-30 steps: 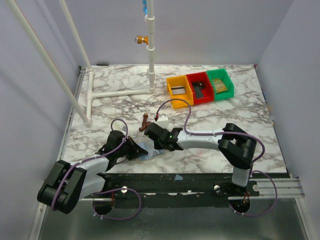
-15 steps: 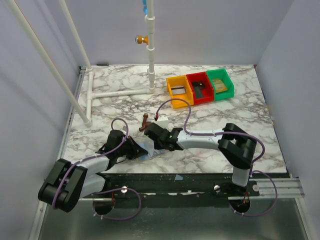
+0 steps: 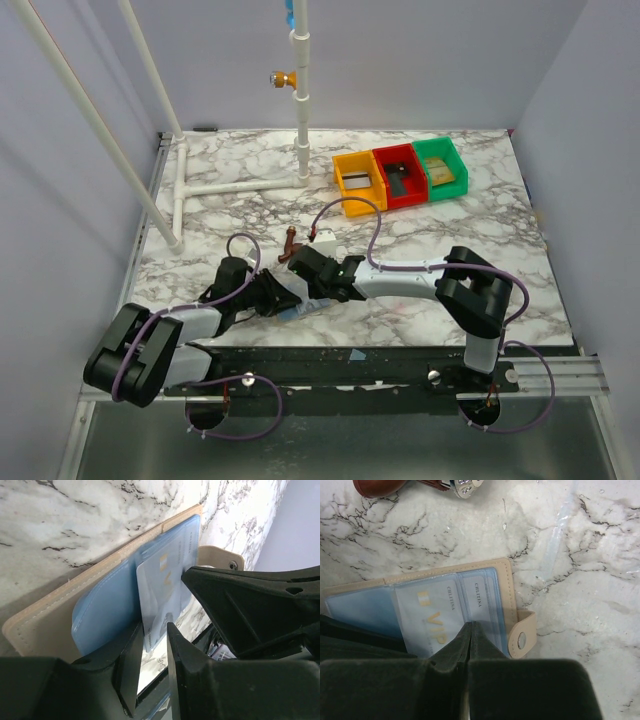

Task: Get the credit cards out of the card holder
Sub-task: Remove the credit card from the card holder.

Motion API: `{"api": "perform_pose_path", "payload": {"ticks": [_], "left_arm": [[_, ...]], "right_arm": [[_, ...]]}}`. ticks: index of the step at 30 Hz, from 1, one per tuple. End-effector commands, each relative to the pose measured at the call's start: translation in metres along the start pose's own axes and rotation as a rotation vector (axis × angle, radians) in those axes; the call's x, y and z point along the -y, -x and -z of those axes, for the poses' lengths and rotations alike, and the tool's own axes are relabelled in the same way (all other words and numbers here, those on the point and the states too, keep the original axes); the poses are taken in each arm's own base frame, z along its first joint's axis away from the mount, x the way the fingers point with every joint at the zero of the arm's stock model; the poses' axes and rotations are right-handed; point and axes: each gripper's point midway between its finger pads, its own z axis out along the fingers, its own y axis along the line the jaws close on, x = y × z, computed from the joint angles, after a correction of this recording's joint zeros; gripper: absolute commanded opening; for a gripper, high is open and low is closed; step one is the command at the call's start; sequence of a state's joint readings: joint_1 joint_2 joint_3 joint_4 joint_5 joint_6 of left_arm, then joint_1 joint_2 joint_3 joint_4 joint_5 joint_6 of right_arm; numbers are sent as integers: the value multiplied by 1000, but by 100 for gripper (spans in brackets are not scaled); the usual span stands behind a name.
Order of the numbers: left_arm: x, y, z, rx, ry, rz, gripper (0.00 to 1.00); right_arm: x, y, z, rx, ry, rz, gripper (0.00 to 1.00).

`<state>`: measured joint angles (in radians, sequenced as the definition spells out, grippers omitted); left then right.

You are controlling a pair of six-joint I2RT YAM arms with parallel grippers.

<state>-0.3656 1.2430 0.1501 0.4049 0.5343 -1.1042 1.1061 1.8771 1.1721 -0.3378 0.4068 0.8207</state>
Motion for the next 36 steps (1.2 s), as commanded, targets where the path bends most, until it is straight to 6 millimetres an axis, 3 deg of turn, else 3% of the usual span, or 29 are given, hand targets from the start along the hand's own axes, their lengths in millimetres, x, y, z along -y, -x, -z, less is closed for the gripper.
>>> {"api": "perform_pose_path", "payload": {"ticks": [1,5,18,36], "left_arm": [[-6,-1,-2,1,4,13,28],[4,-2,-1,0,-55,31,26],[24,0,1,3,-155,55,0],[-26,-13,6,-11,-1,68,0]], "right_arm": [[61,-60,-18,-178,-202,143,1],[60,-62,-18,-186,-194,145,1],[61,-66,-19,-196,-194,143,1],[73,-75,-23,-205,-234,150,1]]}}
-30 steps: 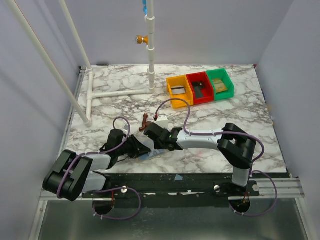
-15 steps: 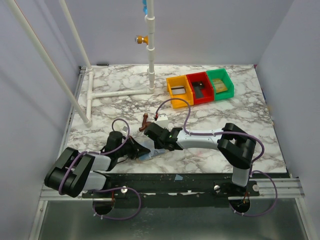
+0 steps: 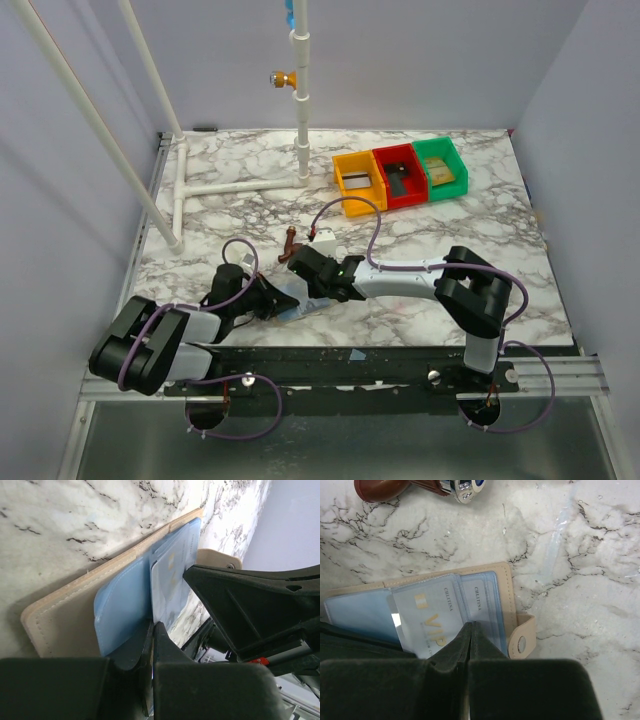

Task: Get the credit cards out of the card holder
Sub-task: Remove the credit card from the card holder.

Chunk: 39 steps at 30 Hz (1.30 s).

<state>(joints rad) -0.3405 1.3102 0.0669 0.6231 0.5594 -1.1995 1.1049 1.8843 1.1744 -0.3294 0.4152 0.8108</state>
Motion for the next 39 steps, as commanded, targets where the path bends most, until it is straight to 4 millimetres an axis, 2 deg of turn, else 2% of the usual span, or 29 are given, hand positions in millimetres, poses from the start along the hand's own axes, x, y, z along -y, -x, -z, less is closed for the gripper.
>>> {"api": "perform_pose_path", "payload": {"ticks": [1,10,27,39], "left_arm": [[-26,-10,7,-32,72,-6,0],[-40,-5,10,-21,164,-34,0],[-49,6,24,42,252,-66,0],[-58,7,31,71,311,-24,0]], "right_arm": [[73,-77,-20,-215,-229,143,1],[74,-78,-22,-217,-235,145,1],[72,-78,-23,-216,-230,144,1],[70,-75,-22,-207,-225,140,1]]}}
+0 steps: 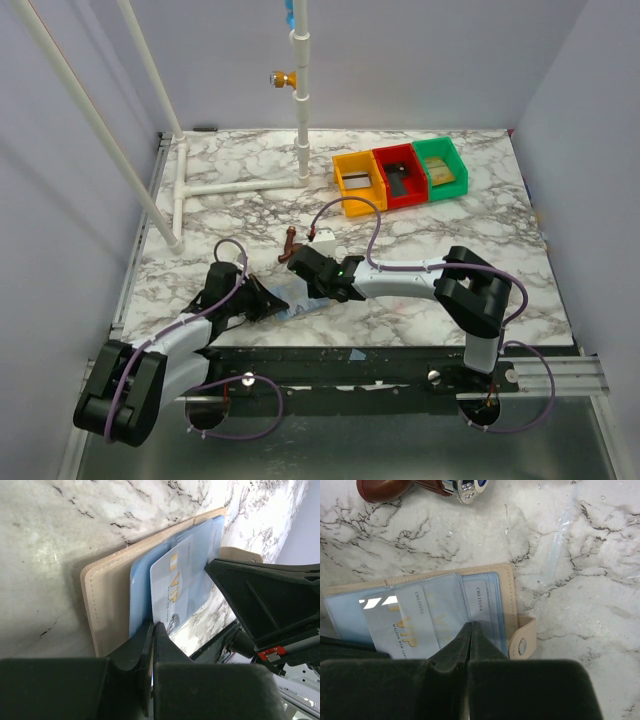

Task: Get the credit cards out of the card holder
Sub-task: Remove the credit card from the card holder.

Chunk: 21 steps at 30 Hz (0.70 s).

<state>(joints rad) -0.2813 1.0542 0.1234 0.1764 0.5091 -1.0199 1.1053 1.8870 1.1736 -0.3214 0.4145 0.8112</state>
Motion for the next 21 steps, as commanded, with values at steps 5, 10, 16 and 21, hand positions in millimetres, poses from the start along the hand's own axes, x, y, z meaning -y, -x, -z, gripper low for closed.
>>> {"api": "perform_pose_path", "payload": {"ticks": [5,10,16,21], "left_arm": [[-41,-3,5,34,187,77,0],[-44,-4,7,35,209,101,0],[-42,-2,10,47,219,107,0],[-38,1,14,65,221,111,0]], "right_arm": [[72,-74,-20,-206,-228,138,1],[77,-74,-18,-202,-235,132,1],[85,-76,-16,-200,-240,119,1],[92,-73,-16,-195,-248,107,1]]}}
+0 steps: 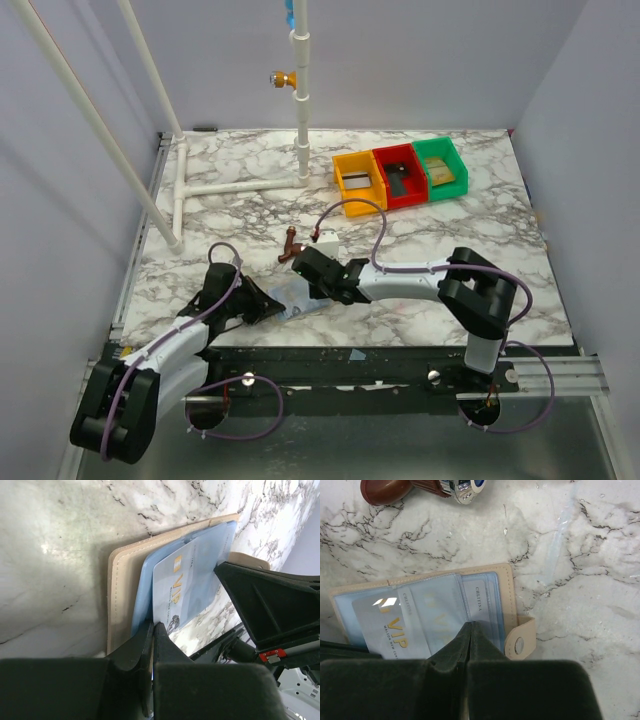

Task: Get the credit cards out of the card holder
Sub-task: Remove the credit card from the card holder.

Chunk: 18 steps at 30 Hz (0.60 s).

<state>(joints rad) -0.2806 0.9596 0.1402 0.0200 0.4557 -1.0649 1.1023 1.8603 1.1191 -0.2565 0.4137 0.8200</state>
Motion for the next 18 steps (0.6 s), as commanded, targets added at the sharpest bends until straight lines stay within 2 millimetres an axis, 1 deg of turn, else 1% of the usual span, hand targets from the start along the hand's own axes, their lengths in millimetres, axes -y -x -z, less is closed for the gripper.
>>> {"api": "perform_pose_path", "payload": {"ticks": [1,5,8,13,18], "left_arm": [[-34,4,5,52,171,46,0],[-29,10,11,76,184,21,0],[-26,14,16,90,195,9,0],[-19,17,19,100,187,-9,0],[0,23,27,115,144,-65,0]], "right_arm": [[95,-71,-13,-217,-275,130,1],[103,-67,-12,-210,-282,115,1],[103,-65,-10,-207,-271,110,1],[95,-61,-9,-199,-235,96,1],[86,-50,-6,-175,-206,91,1]]}}
